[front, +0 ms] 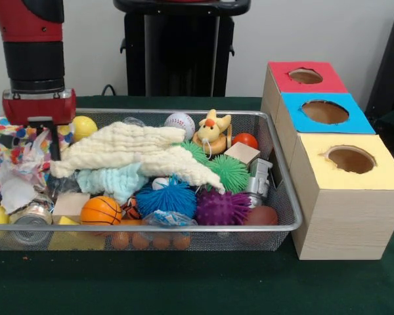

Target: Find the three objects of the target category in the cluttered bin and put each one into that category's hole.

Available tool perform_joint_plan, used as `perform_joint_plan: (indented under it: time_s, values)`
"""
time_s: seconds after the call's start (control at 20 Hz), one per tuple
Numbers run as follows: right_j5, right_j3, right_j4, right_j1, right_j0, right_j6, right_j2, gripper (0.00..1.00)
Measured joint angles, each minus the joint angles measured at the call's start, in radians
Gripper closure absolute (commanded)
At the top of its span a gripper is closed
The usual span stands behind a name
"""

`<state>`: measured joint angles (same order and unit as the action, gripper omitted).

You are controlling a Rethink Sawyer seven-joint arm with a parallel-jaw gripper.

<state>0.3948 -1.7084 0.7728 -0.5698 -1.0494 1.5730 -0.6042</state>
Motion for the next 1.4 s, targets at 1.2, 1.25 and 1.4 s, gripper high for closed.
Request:
perform_joint_plan:
  time_s: [1.2, 1.25, 1.4]
  values:
    - [0.047, -0.186, -0.214, -0.269, 0.197, 0.000, -0.039, 1.00]
    - [0.047, -0.192, -0.217, -0.279, 0.207, 0.000, -0.034, 1.00]
    - [0.047, -0.221, -0.228, -0.320, 0.254, 0.000, -0.003, 1.00]
